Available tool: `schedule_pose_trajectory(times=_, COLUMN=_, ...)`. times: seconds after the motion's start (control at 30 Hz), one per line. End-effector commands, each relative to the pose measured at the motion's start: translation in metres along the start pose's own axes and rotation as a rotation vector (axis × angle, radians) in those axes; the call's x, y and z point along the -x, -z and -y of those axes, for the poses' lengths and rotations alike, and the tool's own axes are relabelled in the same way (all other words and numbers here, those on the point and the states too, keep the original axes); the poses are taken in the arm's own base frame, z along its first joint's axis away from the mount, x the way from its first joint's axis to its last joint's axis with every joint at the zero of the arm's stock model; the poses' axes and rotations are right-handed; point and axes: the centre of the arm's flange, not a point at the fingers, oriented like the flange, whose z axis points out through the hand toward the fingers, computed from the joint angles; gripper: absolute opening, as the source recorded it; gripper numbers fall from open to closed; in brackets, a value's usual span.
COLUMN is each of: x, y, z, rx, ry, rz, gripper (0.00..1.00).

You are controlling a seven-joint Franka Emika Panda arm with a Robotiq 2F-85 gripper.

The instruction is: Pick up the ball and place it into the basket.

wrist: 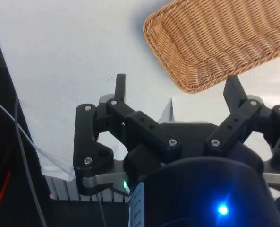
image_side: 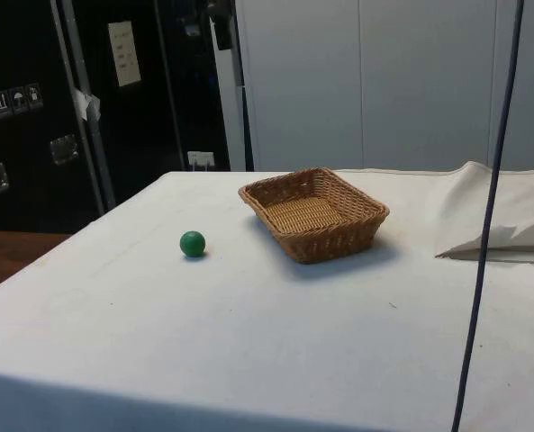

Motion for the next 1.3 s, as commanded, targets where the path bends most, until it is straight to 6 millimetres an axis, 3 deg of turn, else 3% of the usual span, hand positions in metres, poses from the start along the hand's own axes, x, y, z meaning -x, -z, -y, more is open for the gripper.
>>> schedule_pose_trajectory(times=0.0, x=-0.001, y=-0.001, z=0.000, rx=0.002, ry=0.000, rz=-0.001, gripper=1.00)
schedule_pose_trajectory(times=0.43, x=-0.019, y=-0.019, z=0.002, rx=0.016, ry=0.004, rz=-0.068, gripper=1.00)
schedule_pose_trajectory(times=0.87, x=-0.021, y=-0.040, z=0.002, rx=0.031, ry=0.046, rz=-0.112, gripper=1.00)
schedule_pose_trajectory(times=1.27, x=-0.023, y=-0.077, z=0.001, rx=0.042, ry=0.094, rz=-0.156, gripper=1.00)
